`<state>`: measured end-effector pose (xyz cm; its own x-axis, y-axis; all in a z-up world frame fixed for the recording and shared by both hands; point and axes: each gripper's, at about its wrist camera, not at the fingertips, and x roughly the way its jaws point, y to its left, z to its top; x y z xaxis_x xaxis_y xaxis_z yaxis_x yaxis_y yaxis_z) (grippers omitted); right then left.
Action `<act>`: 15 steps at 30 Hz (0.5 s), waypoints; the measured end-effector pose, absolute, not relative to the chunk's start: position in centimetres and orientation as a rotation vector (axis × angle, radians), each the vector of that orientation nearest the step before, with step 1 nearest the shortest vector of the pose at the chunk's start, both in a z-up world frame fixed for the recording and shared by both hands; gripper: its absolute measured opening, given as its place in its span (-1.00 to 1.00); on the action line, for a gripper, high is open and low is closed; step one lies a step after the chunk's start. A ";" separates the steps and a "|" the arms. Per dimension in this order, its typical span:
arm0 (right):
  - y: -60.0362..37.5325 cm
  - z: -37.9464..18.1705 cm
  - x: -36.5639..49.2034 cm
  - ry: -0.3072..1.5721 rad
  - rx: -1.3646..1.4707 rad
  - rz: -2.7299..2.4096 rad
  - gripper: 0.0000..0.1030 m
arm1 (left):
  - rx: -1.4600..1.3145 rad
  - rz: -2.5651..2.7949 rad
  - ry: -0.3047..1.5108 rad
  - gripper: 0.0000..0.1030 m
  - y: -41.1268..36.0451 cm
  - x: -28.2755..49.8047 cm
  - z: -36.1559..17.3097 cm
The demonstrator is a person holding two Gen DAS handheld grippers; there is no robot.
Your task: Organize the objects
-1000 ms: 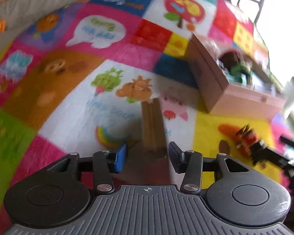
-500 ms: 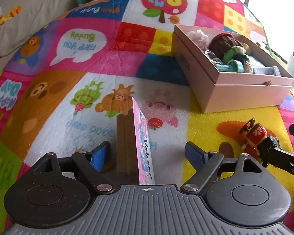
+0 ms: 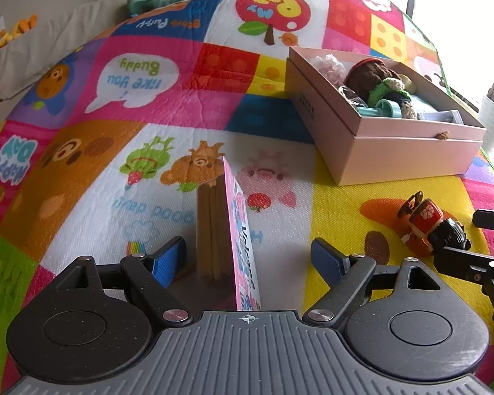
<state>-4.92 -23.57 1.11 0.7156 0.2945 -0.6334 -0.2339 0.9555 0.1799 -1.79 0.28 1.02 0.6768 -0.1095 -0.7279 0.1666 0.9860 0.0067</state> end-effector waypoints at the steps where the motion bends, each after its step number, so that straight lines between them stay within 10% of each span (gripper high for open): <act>1: -23.5 1.1 -4.9 0.718 0.085 0.293 1.00 | 0.075 -0.157 0.809 0.70 0.3 -1.9 1.0; 9: -21.9 1.0 -4.9 0.737 -0.043 0.272 1.00 | 0.080 -0.199 0.779 0.59 1.2 -3.9 1.0; 15: -21.3 0.8 -5.0 0.743 -0.081 0.255 1.00 | 0.097 -0.243 0.764 0.09 2.6 -6.5 1.3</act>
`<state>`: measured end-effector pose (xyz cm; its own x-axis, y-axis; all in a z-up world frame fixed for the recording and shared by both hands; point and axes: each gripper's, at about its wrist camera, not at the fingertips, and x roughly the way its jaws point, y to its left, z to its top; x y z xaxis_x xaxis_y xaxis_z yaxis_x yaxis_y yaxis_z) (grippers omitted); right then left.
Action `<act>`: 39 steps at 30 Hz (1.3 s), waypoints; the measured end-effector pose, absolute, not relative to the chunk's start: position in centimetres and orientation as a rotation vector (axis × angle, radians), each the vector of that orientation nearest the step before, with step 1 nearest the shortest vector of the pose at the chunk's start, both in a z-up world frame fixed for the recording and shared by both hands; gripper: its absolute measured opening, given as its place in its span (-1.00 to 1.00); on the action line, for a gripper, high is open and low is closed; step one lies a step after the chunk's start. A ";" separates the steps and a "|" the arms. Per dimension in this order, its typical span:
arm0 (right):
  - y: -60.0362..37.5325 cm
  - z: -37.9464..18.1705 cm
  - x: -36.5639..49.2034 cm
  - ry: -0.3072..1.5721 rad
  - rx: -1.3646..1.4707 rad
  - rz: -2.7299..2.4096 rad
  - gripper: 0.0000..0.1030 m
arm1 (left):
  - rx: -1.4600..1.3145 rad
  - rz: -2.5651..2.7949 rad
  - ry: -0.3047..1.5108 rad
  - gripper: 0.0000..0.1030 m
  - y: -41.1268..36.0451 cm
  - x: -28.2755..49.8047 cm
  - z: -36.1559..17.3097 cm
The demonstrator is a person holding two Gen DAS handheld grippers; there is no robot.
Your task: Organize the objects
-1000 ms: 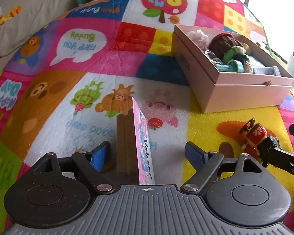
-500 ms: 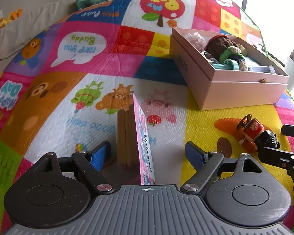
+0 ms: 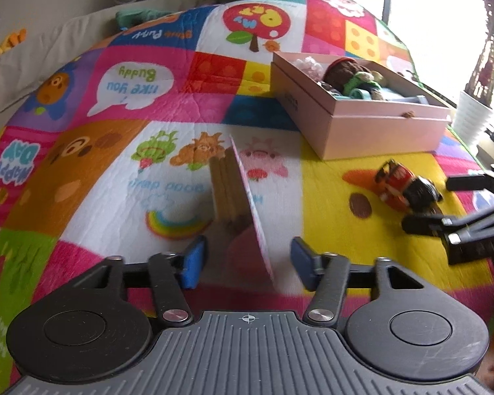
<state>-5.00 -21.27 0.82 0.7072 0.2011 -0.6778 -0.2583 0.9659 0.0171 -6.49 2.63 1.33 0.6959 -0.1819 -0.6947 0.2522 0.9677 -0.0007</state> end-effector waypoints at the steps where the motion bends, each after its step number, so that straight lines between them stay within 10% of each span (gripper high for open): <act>1: -21.3 0.8 -5.0 0.743 -0.082 0.255 1.00 | 0.100 -0.251 0.767 0.05 2.9 -6.8 1.4; 39: -21.5 2.4 -3.7 0.671 -0.035 0.235 0.93 | -0.021 -0.189 0.761 -0.23 3.0 -2.6 1.4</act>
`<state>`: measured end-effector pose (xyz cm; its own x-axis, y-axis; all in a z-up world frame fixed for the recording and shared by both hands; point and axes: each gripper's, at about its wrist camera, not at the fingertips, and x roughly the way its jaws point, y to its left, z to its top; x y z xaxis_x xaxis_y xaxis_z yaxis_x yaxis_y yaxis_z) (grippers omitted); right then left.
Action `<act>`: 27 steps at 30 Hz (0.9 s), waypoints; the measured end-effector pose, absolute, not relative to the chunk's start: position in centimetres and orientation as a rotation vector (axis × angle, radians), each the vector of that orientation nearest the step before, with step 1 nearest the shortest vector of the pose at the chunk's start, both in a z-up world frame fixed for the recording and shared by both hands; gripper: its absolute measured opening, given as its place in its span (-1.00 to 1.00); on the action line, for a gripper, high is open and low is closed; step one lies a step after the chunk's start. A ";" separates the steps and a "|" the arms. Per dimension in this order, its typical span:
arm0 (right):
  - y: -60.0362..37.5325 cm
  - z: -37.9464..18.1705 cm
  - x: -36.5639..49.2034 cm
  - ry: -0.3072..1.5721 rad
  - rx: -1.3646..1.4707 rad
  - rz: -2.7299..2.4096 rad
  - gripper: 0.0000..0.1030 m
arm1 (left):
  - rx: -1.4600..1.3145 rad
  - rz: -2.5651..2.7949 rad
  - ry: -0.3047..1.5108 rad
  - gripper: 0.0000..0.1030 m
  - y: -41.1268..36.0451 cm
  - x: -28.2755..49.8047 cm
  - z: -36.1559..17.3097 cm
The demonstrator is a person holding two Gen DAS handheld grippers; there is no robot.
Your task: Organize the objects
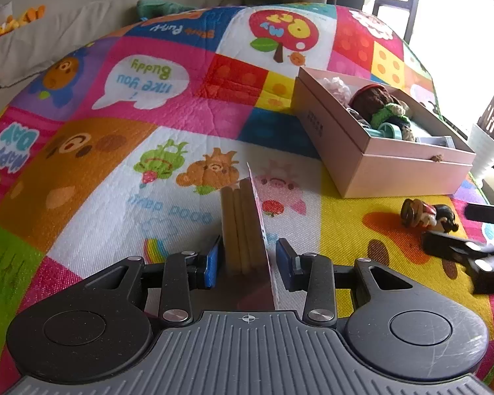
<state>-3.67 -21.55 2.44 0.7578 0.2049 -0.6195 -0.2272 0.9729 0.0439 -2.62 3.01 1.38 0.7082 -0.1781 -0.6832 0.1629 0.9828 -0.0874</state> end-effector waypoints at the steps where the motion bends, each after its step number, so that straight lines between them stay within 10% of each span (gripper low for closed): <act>1: -21.2 2.3 -2.8 0.689 -0.023 0.230 0.90 | -0.022 -0.189 0.760 -0.23 3.0 -2.6 1.4; 15: -19.7 1.8 -1.9 0.733 -0.094 0.272 0.06 | -0.067 -0.166 0.753 -0.40 3.5 -2.2 1.5; 27: -24.3 6.1 -8.8 0.599 -0.049 0.297 0.04 | -0.148 -0.254 0.728 -0.48 4.3 -4.7 2.4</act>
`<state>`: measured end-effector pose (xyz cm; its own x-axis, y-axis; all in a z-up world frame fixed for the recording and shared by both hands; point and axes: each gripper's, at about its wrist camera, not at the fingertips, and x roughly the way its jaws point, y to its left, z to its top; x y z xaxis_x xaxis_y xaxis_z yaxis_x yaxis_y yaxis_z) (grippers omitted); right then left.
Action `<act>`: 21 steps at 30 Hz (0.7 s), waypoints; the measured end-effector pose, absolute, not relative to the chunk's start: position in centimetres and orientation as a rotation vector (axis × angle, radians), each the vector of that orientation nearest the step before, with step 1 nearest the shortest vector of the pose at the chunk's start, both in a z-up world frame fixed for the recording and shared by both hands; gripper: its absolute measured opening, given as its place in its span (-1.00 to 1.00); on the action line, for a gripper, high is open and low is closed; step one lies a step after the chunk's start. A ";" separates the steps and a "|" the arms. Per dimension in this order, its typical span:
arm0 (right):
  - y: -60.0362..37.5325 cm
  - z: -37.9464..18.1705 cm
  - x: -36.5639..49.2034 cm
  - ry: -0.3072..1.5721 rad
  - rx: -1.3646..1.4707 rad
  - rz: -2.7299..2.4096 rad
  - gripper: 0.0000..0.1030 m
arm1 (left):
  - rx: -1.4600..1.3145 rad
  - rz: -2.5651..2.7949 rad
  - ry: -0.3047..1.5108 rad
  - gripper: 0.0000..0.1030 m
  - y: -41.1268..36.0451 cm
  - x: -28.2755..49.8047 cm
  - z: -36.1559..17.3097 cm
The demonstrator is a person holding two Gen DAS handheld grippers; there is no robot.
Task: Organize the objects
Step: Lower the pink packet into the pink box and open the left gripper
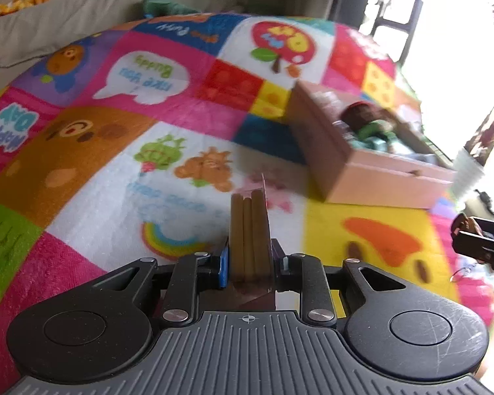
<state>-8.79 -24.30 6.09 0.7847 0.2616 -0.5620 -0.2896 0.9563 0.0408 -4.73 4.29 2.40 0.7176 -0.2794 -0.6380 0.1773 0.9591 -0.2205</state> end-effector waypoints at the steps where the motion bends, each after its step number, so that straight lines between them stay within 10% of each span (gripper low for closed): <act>1: -24.8 6.5 -9.1 0.589 -0.032 0.292 0.04 | -0.162 -0.280 0.715 -0.48 4.1 -4.9 3.2; 10: -26.3 8.0 -10.1 0.506 0.041 0.286 0.05 | -0.108 -0.410 0.552 -0.48 -3.6 0.6 10.4; 21: -28.3 6.1 -9.7 0.549 0.072 0.236 0.05 | -0.224 -0.401 0.618 -0.43 -7.3 9.3 5.5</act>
